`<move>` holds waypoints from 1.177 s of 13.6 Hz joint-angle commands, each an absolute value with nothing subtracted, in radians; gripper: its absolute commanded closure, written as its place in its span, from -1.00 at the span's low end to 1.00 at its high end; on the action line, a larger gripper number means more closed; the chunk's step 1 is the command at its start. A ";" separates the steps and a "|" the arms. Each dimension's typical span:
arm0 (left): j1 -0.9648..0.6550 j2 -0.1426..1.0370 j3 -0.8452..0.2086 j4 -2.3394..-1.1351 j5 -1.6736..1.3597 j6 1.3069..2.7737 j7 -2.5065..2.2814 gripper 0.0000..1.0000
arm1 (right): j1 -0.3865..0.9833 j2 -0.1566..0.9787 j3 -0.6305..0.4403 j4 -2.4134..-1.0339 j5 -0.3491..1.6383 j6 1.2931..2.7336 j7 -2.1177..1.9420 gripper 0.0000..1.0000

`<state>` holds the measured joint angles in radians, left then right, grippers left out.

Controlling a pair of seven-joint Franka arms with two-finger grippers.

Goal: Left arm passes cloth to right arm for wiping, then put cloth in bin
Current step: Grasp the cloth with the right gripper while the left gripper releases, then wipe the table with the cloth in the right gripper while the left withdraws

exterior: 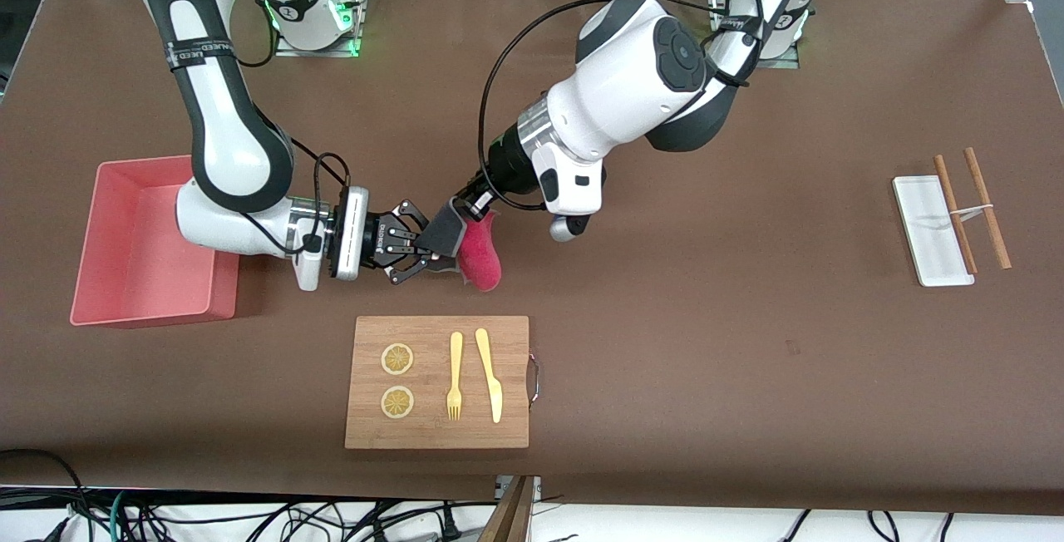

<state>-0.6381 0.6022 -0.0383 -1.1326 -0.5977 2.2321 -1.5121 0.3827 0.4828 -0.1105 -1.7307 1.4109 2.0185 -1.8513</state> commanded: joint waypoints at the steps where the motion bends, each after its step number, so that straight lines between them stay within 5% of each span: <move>1: -0.585 0.525 -0.034 -1.184 -0.592 2.140 -1.508 -1.00 | 0.376 0.466 -0.124 -1.720 1.353 2.013 -1.815 1.00; 9: -0.388 0.425 -0.035 -1.184 -0.304 1.573 -0.983 -1.00 | 0.356 0.334 -0.132 -1.779 0.697 1.976 -1.208 1.00; 16: -0.227 0.428 -0.035 -1.223 -0.080 1.477 -0.467 -1.00 | 0.354 0.183 -0.132 -1.960 0.185 1.974 -0.381 1.00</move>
